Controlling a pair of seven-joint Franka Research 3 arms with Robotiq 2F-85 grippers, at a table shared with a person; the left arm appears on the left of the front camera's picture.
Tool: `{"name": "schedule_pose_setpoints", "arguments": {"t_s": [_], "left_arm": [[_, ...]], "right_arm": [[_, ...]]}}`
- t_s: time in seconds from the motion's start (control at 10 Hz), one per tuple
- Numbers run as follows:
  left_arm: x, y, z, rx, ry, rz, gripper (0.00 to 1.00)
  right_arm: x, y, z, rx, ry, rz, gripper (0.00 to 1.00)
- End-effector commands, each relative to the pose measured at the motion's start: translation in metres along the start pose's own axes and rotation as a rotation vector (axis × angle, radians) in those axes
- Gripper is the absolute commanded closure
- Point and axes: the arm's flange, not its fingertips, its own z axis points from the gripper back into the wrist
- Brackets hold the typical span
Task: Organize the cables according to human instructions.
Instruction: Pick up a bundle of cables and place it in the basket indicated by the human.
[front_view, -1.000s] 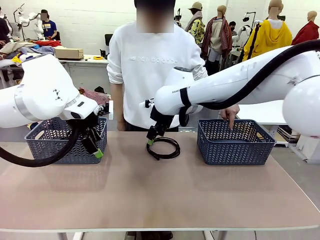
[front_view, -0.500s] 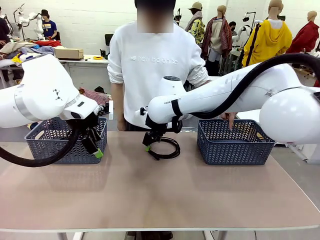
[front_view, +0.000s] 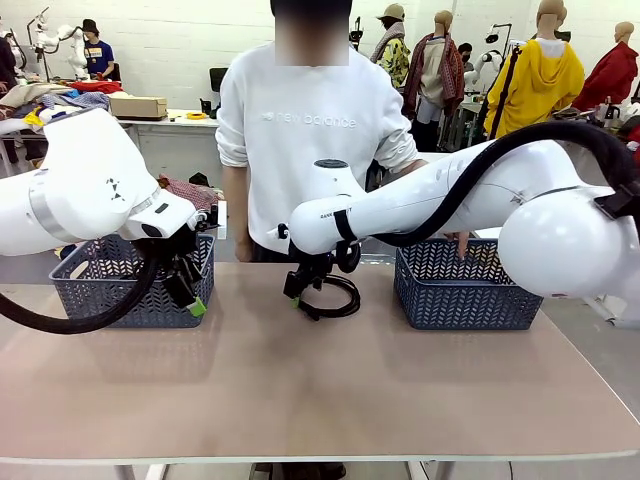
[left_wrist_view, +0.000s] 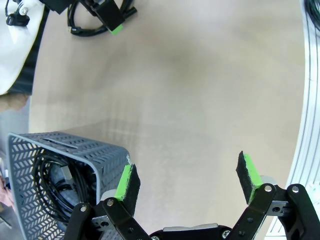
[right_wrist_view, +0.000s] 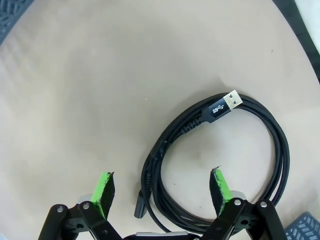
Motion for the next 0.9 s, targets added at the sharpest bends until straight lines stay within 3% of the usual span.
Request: {"name": "schedule_pose_setpoints", "arguments": {"t_s": [0.0,0.5,0.6,0.8], "left_arm": [[-0.001,0.002,0.003,0.001,0.005,-0.006,0.0],[-0.001,0.002,0.003,0.001,0.005,-0.006,0.0],[-0.001,0.002,0.003,0.001,0.005,-0.006,0.0],[-0.001,0.002,0.003,0.001,0.005,-0.006,0.0]], "right_arm": [[0.012,-0.001,-0.001,-0.033,0.03,-0.035,0.0],[0.02,-0.002,-0.011,-0.009,0.047,-0.046,0.0],[0.02,-0.003,-0.012,-0.008,0.048,-0.041,0.03],[0.022,-0.002,-0.013,-0.005,0.04,-0.036,0.2]]}}
